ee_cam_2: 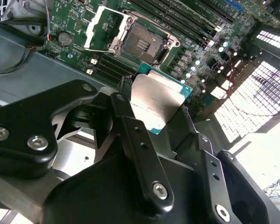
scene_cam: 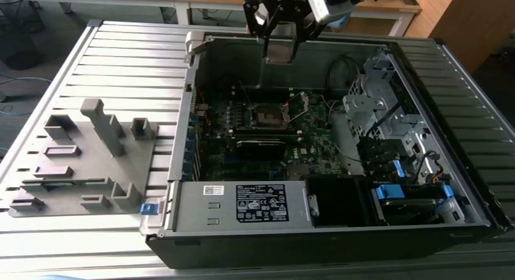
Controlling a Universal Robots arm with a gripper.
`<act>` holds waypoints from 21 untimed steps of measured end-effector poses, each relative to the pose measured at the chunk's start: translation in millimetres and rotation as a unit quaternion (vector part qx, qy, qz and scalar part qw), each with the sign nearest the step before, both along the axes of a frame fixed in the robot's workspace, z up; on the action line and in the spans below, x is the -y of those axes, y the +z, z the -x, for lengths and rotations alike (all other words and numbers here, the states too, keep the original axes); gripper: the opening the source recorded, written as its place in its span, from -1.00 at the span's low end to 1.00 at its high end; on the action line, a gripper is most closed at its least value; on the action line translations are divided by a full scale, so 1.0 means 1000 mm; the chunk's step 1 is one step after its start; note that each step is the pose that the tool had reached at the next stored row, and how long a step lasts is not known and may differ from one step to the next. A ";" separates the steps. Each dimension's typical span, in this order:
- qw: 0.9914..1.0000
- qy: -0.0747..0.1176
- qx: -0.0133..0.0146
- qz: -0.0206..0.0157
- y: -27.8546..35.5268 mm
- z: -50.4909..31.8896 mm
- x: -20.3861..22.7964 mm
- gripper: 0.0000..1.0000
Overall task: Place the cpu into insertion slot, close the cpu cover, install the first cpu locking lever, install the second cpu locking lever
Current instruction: 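Place the cpu into insertion slot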
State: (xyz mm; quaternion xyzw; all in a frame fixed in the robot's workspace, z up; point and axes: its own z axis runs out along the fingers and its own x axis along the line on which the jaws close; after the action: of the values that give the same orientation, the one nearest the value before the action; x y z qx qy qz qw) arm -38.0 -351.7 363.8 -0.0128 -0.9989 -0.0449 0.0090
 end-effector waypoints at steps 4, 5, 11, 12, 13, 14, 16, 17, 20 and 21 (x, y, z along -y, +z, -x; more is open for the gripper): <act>1.000 0.000 0.000 0.000 -0.0004 0.0000 0.0000 0.08; 1.000 0.000 0.000 0.000 -0.0004 0.0000 0.0000 0.08; 1.000 0.000 0.000 0.000 -0.0025 0.0000 0.0000 0.08; 1.000 0.000 0.000 0.000 -0.0025 0.0000 0.0000 0.08; 1.000 0.000 0.000 0.000 -0.0025 0.0000 0.0000 0.08; 1.000 0.000 0.000 0.000 -0.0025 0.0000 0.0000 0.08; 1.000 0.000 0.000 0.000 -0.0026 0.0000 0.0000 0.08; 1.000 0.000 0.000 0.000 -0.0027 0.0000 0.0000 0.08; 1.000 0.000 0.000 0.000 -0.0043 0.0000 0.0000 0.08; 1.000 0.000 0.000 0.000 -0.0050 0.0000 0.0000 0.08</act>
State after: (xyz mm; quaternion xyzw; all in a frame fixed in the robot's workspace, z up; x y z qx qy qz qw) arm -38.0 -351.7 358.8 -0.0128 -0.9989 -0.0449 0.0089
